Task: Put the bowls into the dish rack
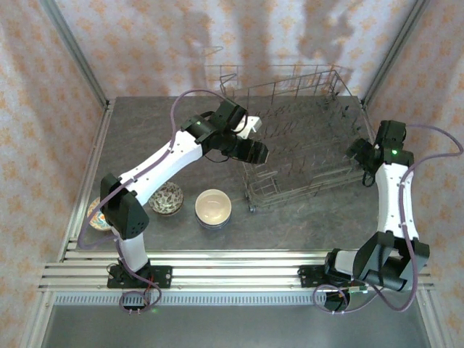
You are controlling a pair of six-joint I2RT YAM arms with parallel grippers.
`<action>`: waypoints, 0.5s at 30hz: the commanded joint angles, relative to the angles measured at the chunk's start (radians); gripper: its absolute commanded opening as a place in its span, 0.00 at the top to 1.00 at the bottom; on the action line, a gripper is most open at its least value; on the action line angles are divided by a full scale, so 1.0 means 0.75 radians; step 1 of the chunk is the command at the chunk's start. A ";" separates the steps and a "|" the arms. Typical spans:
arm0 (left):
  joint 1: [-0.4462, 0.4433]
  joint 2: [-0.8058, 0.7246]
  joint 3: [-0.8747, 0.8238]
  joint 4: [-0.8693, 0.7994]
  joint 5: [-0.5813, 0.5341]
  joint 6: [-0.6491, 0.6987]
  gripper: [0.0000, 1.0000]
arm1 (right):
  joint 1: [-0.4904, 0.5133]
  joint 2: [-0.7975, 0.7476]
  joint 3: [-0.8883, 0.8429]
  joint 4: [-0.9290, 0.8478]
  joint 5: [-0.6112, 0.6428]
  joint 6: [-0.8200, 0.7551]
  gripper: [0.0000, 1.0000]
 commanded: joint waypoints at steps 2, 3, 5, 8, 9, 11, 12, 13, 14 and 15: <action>0.040 -0.067 0.037 -0.080 -0.066 0.077 0.22 | -0.001 0.011 0.066 -0.059 -0.027 -0.012 0.06; 0.062 -0.080 0.032 -0.079 -0.066 0.079 0.21 | 0.000 0.011 0.076 -0.061 -0.027 -0.015 0.06; 0.111 -0.107 0.013 -0.077 -0.056 0.084 0.20 | -0.001 0.016 0.093 -0.073 -0.035 -0.023 0.06; 0.192 -0.135 0.004 -0.073 0.008 0.106 0.19 | -0.001 0.030 0.110 -0.079 -0.045 -0.030 0.07; 0.220 -0.128 0.020 -0.093 0.038 0.124 0.19 | 0.000 0.036 0.113 -0.074 -0.048 -0.033 0.08; 0.258 -0.106 0.074 -0.174 0.037 0.181 0.19 | 0.000 0.056 0.127 -0.078 -0.048 -0.035 0.08; 0.275 -0.096 0.107 -0.233 0.022 0.214 0.20 | 0.000 0.065 0.135 -0.085 -0.051 -0.036 0.08; 0.291 -0.092 0.122 -0.279 0.019 0.242 0.20 | 0.000 0.075 0.146 -0.091 -0.058 -0.040 0.09; 0.306 -0.093 0.125 -0.311 0.020 0.268 0.21 | 0.000 0.080 0.152 -0.094 -0.063 -0.039 0.09; 0.327 -0.103 0.115 -0.336 0.023 0.288 0.24 | 0.000 0.082 0.155 -0.091 -0.072 -0.041 0.09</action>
